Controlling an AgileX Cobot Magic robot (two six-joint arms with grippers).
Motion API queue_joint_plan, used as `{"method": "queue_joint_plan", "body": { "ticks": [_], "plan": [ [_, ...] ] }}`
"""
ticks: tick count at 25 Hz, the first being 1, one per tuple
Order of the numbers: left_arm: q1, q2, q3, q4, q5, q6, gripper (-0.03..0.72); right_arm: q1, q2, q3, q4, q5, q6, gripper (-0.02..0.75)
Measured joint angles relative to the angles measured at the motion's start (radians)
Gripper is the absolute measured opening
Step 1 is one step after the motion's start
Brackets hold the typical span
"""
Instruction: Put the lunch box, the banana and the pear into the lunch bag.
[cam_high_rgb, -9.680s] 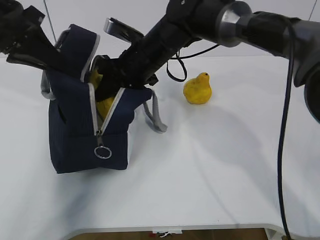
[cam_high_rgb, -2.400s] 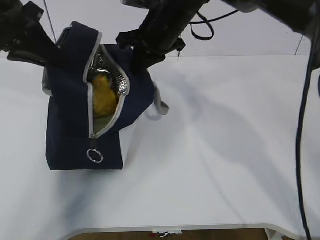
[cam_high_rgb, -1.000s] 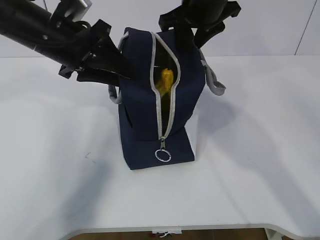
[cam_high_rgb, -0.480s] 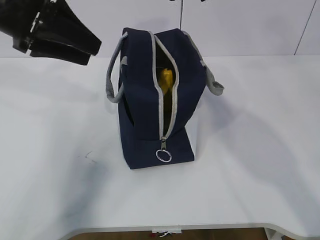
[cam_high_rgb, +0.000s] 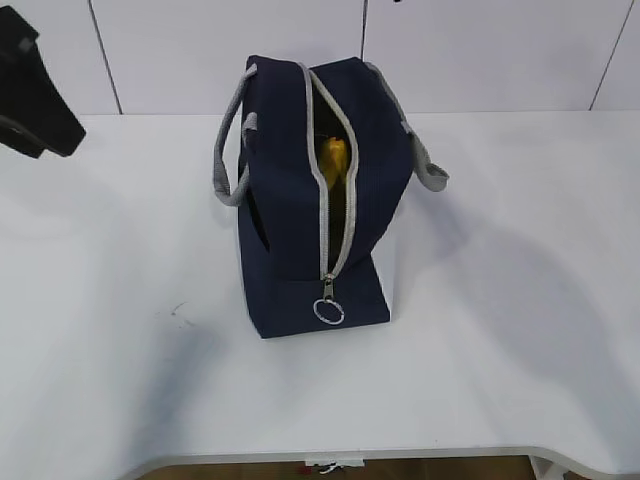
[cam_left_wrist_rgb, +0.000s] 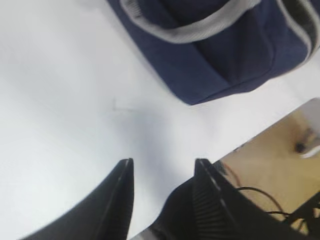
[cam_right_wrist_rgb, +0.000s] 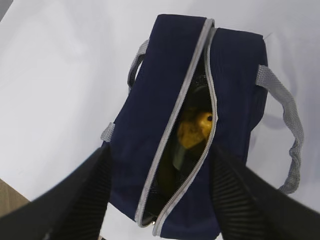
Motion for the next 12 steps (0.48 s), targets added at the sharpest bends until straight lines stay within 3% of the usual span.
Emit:
{"method": "queue_joint_plan", "body": {
  "ticks": [7,12],
  "plan": [
    [-0.010,-0.061,0.000,0.048,0.007,-0.012,0.298,0.002,0.000,0.016,0.000,0.000,0.000,0.489],
    [-0.010,-0.061,0.000,0.050,0.007,-0.021,0.297,0.060,-0.046,0.071,-0.111,-0.008,0.002,0.489]
  ]
}}
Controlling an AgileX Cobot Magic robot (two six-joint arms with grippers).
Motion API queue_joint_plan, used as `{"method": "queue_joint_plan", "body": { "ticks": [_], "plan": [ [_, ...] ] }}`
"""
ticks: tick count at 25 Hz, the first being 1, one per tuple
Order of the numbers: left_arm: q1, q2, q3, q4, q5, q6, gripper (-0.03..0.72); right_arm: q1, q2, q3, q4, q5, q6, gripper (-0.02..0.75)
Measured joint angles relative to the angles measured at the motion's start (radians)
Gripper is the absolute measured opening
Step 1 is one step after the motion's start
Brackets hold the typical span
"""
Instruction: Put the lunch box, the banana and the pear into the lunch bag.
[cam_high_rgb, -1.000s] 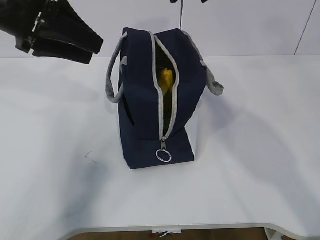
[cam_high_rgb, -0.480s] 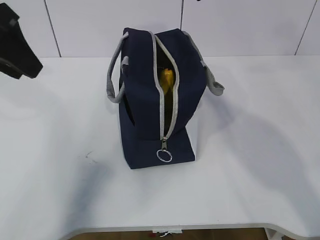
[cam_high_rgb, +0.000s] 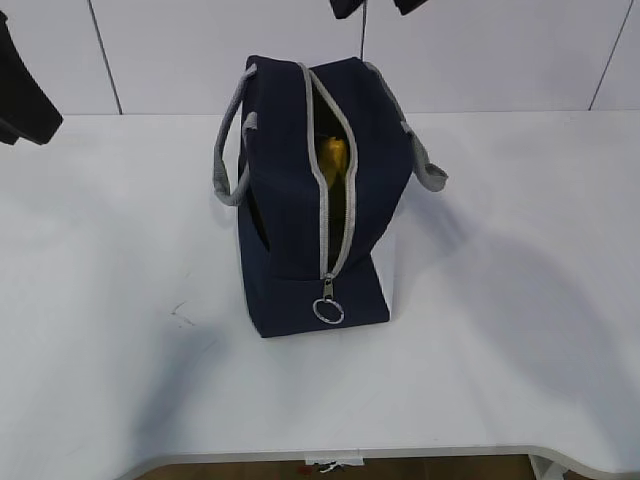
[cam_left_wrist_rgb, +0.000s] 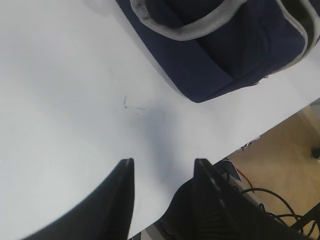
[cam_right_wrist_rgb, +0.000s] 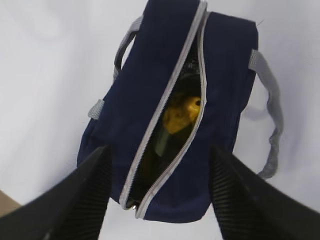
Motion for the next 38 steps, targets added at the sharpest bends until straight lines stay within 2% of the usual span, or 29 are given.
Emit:
{"method": "queue_joint_plan", "body": {
  "ticks": [5,11,20,26,30,38],
  "plan": [
    [0.000,0.000,0.000,-0.002,0.000,-0.006,0.289,0.071,-0.105,0.162,-0.085,-0.150,0.000,0.489],
    [0.000,0.000,0.000,-0.006,0.001,-0.008,0.286,0.077,-0.297,0.544,-0.107,-0.455,0.012,0.489],
    [0.000,0.000,0.000,-0.008,0.001,-0.009,0.274,0.077,-0.647,1.277,-0.116,-1.153,0.014,0.489],
    [0.000,0.000,0.000,-0.026,0.001,-0.009,0.260,0.077,-0.698,1.620,-0.201,-1.566,0.016,0.489],
    [0.000,0.000,0.000,-0.058,0.001,-0.010,0.258,0.077,-0.669,1.734,-0.223,-1.744,0.039,0.489],
    [0.000,0.000,0.000,-0.092,0.001,-0.010,0.253,0.077,-0.465,1.751,-0.229,-1.919,0.122,0.489]
  ]
}}
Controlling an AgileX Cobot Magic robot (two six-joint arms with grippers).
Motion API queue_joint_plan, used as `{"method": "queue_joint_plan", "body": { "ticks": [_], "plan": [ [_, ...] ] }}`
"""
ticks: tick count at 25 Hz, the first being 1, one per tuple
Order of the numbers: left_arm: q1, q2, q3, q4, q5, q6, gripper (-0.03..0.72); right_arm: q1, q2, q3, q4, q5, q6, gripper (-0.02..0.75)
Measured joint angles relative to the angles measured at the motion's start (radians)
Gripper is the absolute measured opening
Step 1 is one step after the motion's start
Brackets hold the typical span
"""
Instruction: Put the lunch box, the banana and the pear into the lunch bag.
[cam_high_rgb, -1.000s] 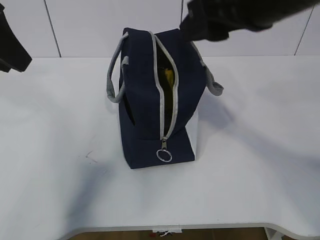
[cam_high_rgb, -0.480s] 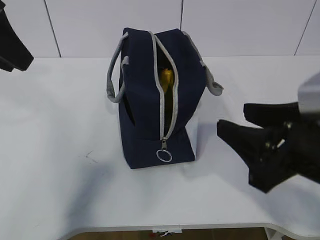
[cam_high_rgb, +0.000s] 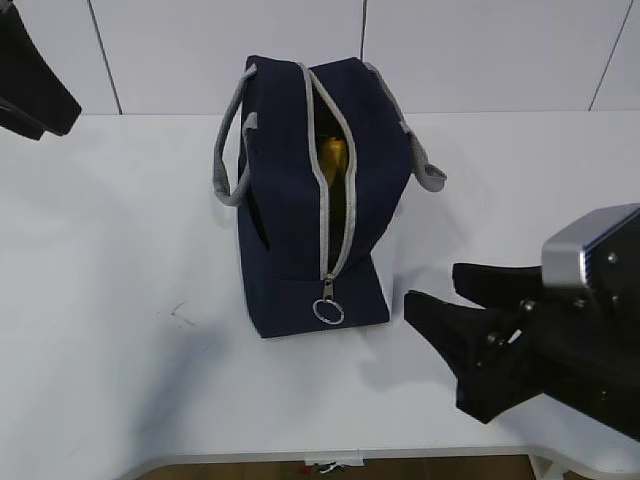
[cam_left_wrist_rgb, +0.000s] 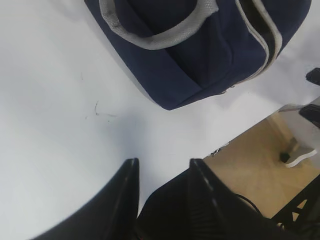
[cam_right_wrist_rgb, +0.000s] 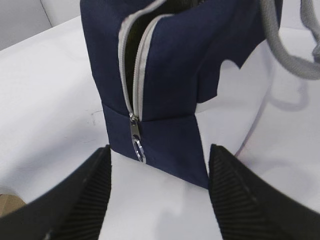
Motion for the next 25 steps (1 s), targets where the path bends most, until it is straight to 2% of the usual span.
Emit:
{"method": "queue_joint_plan", "body": {
  "ticks": [11,16,25],
  "plan": [
    [0.000,0.000,0.000,-0.002,0.000,0.000,0.251,0.000,0.427,-0.004,-0.159,-0.448,0.038,0.489],
    [0.000,0.000,0.000,-0.004,0.000,0.000,0.251,0.000,0.552,-0.016,-0.146,-0.468,0.061,0.488],
    [0.000,0.000,0.000,-0.004,0.000,0.000,0.249,0.000,0.580,-0.127,-0.120,-0.479,0.063,0.489]
  ]
}}
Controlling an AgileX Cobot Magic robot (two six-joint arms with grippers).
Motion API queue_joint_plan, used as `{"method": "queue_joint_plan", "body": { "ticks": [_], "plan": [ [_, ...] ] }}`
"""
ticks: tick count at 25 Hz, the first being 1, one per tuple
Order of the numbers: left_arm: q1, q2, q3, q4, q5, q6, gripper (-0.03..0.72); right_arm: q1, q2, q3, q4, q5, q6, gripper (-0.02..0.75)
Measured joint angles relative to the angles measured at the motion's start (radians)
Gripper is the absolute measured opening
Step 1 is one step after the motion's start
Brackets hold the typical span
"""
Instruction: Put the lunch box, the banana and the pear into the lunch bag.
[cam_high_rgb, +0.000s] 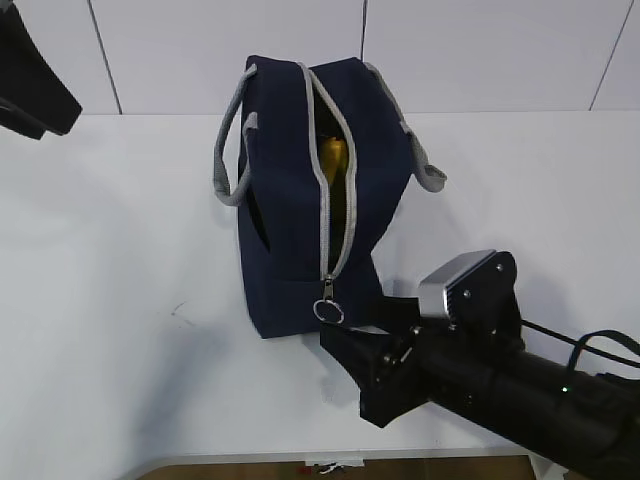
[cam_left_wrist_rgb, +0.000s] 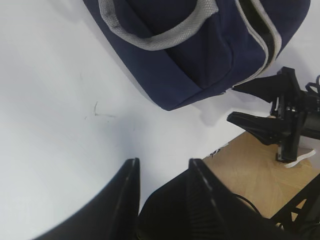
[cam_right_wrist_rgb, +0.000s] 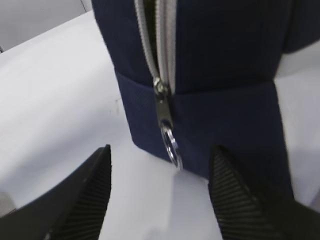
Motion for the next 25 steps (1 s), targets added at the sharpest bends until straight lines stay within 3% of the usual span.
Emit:
{"method": "queue_joint_plan", "body": {
  "ticks": [14,20,25],
  "plan": [
    [0.000,0.000,0.000,0.000,0.000,0.000,0.244,0.000,0.065,-0.080,-0.016,-0.002,0.002,0.484],
    [0.000,0.000,0.000,0.000,0.000,0.000,0.244,0.000,0.069,-0.080,-0.052,-0.002,0.002,0.374],
    [0.000,0.000,0.000,0.000,0.000,0.000,0.243,0.000,0.069,-0.080,-0.052,0.021,0.004,0.346]
  ]
}}
